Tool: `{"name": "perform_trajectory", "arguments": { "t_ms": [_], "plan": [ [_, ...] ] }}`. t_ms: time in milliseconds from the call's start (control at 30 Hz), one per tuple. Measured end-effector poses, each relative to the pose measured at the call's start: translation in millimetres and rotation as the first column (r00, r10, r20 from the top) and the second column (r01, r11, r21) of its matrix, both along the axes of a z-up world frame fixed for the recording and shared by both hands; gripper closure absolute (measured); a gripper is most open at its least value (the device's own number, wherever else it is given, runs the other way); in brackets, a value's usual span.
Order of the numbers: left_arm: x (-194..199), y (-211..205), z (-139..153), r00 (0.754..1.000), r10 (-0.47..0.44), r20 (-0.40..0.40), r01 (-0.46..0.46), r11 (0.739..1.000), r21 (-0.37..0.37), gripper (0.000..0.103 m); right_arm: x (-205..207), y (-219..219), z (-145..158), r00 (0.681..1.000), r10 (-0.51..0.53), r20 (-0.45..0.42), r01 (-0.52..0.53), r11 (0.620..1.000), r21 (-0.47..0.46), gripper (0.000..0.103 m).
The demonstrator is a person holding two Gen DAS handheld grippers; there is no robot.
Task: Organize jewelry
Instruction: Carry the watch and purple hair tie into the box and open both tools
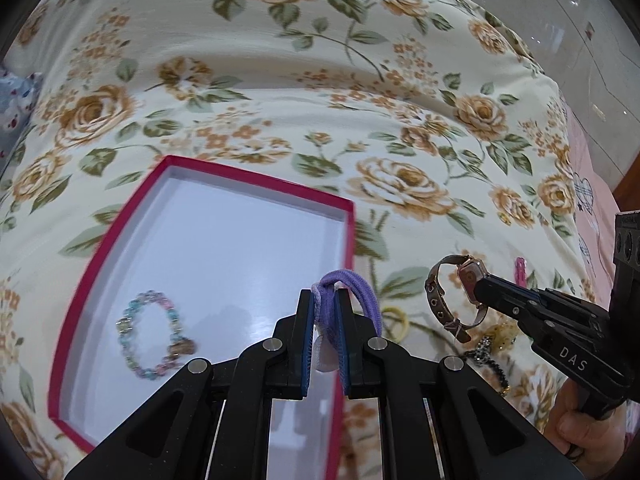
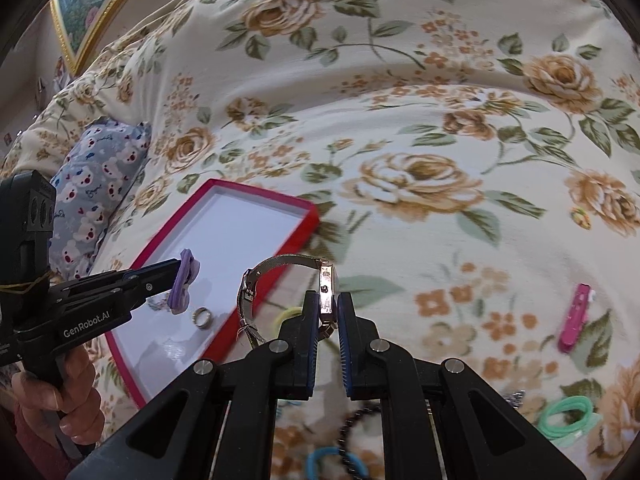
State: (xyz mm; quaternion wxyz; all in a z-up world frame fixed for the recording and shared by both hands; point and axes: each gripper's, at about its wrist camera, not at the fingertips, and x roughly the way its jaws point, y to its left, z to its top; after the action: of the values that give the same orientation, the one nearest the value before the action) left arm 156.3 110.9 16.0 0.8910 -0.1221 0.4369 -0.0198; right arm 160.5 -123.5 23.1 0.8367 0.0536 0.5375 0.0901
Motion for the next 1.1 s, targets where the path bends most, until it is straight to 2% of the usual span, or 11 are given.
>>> {"name": "perform_trajectory", "arguments": {
  "t_ms": [533, 933, 1100],
  "plan": [
    [-4.4, 53.2, -4.8, 0.995, 0.098, -0.017, -0.098, 0.994, 0.039, 0.094, 24.1, 69.8, -17.1, 0.993, 0.116, -0.007, -0.115, 0.993, 0.039, 0.094],
    [35.7, 75.4, -27.1, 0.990, 0.127, -0.057, -0.120, 0.986, 0.120, 0.094, 51.8, 110.0, -55.7, 0.980, 0.189, -0.068, -0.189, 0.982, 0.008, 0.094],
    [54.3, 76.0, -39.7, 0.989, 0.118, -0.084, -0.102, 0.980, 0.172, 0.094, 59.6, 116.2, -66.2, 0.973, 0.212, -0.089, -0.214, 0.977, -0.020, 0.094]
  ]
}}
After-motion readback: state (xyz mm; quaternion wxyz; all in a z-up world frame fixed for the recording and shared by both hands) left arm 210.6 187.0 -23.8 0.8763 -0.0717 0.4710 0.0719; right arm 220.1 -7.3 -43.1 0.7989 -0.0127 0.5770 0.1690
